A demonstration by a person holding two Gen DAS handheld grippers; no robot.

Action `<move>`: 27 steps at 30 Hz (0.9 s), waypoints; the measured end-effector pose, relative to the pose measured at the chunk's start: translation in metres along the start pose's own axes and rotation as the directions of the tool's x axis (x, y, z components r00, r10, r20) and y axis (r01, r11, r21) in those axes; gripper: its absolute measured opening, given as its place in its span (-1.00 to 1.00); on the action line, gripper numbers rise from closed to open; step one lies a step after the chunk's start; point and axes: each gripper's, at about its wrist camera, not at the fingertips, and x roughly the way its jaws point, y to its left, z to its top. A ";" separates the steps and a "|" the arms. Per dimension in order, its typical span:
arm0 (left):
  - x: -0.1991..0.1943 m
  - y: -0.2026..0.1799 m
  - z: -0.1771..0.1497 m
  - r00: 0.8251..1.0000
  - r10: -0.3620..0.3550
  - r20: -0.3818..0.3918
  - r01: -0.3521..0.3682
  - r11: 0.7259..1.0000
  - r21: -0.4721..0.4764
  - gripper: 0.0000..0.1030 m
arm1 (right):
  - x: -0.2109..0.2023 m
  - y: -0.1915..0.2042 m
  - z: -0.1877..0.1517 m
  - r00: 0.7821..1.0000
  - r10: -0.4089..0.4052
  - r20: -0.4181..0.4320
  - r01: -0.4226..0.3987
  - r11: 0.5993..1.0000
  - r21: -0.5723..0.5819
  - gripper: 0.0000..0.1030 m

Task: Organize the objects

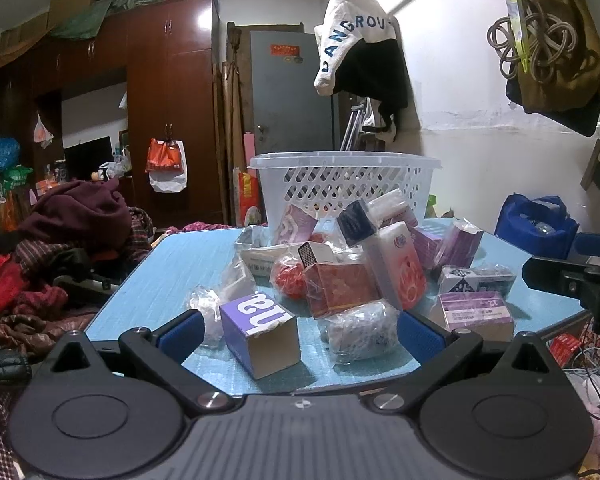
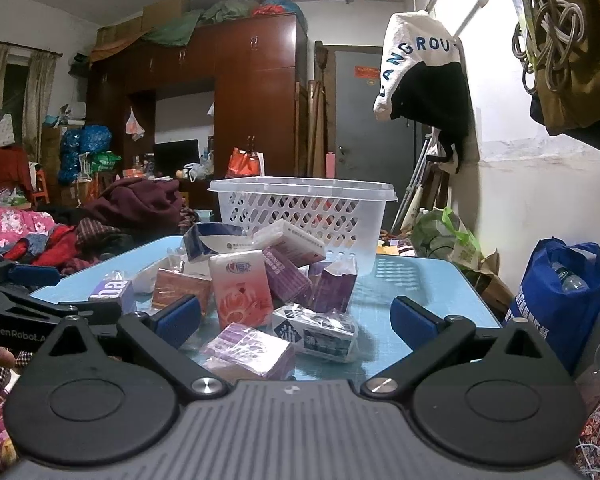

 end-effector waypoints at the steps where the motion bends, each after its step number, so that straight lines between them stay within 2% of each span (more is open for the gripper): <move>1: 0.000 0.000 0.000 1.000 -0.001 -0.001 0.001 1.000 -0.001 1.00 | 0.000 0.000 0.000 1.000 0.000 -0.002 0.000 1.000 -0.001 1.00; 27: 0.000 0.001 -0.003 1.000 -0.001 0.001 0.001 1.000 -0.001 1.00 | 0.001 0.000 0.000 1.000 0.002 -0.009 -0.002 1.000 0.000 1.00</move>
